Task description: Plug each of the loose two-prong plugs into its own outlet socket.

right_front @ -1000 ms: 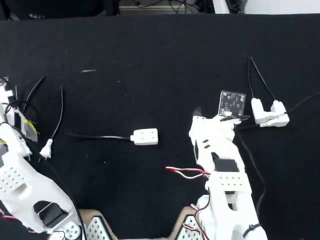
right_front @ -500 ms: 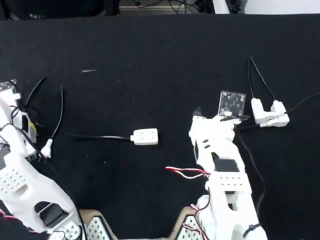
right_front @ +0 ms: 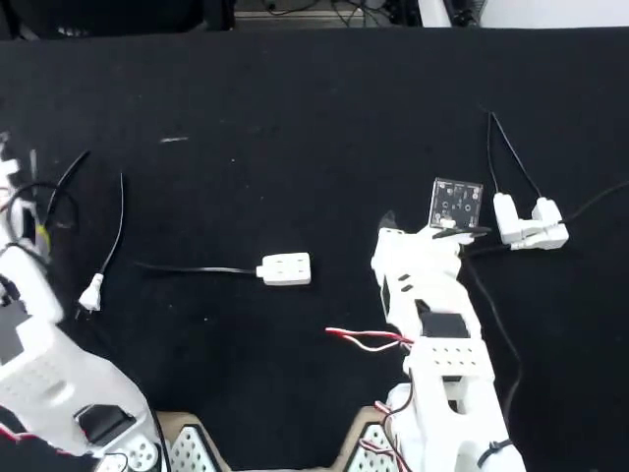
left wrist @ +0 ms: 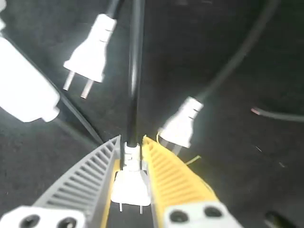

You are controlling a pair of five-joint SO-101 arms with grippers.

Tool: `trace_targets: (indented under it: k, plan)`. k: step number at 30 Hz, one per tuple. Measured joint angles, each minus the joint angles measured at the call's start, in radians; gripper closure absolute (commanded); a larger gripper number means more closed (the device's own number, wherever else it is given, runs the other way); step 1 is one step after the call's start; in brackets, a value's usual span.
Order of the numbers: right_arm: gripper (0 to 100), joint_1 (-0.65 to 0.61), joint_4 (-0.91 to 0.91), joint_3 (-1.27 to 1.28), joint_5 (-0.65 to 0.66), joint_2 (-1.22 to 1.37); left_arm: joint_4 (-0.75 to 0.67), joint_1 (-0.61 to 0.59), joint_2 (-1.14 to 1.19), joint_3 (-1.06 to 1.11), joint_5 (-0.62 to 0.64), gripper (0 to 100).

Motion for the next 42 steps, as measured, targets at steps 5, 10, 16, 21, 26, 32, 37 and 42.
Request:
trace_targets:
  k: [5,10,16,21,26,32,37,42]
  plan:
    - [77.9,0.0,0.0,0.0,0.0,0.0,0.043,0.207,-0.103,-0.005,0.107,97]
    - [77.9,0.0,0.0,0.0,0.0,0.0,0.049,0.491,-0.133,-0.005,0.192,97]
    - [77.9,0.068,0.0,0.0,0.0,0.0,0.009,0.816,-0.133,-0.005,0.201,97]
    - [77.9,0.114,0.0,0.0,0.0,0.0,-0.112,1.002,-0.133,-0.005,0.201,97]
    - [77.9,0.124,0.0,0.0,0.0,0.0,-0.252,1.143,-0.133,-0.005,0.198,92]
    - [77.9,0.124,0.0,0.0,0.0,0.0,-0.397,1.206,-0.133,-0.005,0.198,74]
    - [77.9,0.124,0.0,0.0,0.0,0.0,-0.413,1.231,-0.133,-0.005,0.198,74]
    - [77.9,0.104,0.0,0.0,0.0,0.0,-0.336,1.16,-0.138,-0.005,0.196,74]
